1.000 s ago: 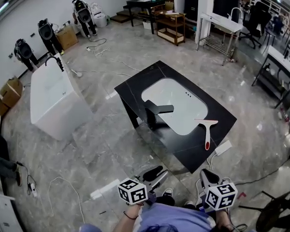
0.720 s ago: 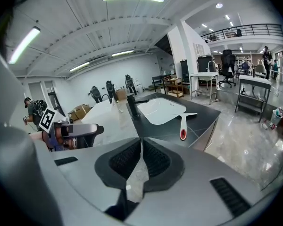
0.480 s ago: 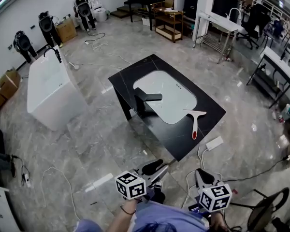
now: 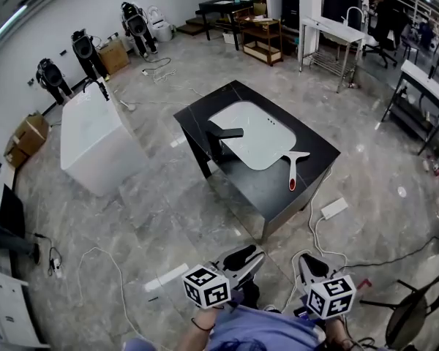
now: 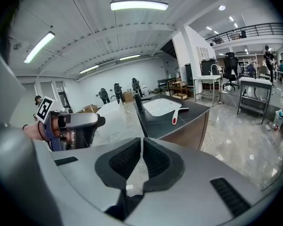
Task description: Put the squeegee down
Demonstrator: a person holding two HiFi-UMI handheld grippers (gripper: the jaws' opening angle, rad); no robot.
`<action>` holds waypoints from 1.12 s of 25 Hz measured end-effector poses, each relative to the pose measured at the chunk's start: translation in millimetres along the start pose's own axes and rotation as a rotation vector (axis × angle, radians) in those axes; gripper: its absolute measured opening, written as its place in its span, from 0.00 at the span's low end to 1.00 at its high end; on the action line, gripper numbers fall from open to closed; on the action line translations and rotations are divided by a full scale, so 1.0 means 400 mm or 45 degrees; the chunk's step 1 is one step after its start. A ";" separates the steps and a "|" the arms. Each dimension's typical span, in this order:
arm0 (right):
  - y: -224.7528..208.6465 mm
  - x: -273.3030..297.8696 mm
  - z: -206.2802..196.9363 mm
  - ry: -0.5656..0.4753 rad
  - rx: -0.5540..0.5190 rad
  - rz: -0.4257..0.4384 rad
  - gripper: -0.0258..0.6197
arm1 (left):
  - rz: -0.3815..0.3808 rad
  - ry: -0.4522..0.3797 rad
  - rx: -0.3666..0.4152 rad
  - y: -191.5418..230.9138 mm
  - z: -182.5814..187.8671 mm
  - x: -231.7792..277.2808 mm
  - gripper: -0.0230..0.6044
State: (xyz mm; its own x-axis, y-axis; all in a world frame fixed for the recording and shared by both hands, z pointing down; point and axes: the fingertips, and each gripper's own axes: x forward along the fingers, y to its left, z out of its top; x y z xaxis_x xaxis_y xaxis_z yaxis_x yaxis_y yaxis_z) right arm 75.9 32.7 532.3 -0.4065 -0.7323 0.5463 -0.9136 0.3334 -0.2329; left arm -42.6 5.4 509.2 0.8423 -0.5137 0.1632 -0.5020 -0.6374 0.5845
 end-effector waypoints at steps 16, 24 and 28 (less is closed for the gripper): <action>0.044 -0.207 -0.134 -0.069 -0.088 0.107 0.09 | 0.053 -0.018 0.118 -0.227 -0.152 -0.066 0.29; 0.070 -0.265 -0.128 -0.122 -0.150 0.143 0.09 | 0.047 -0.010 0.155 -0.285 -0.155 -0.077 0.29; 0.074 -0.276 -0.128 -0.159 -0.137 0.139 0.09 | 0.036 0.003 0.183 -0.299 -0.159 -0.084 0.29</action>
State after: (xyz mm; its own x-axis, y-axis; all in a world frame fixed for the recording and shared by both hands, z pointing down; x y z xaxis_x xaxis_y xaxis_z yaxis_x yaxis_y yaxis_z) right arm 94.5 153.8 506.5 -0.5079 -0.7541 0.4165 -0.8600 0.4718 -0.1944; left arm 1.8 135.4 484.4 0.8279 -0.5313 0.1798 -0.5482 -0.6986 0.4598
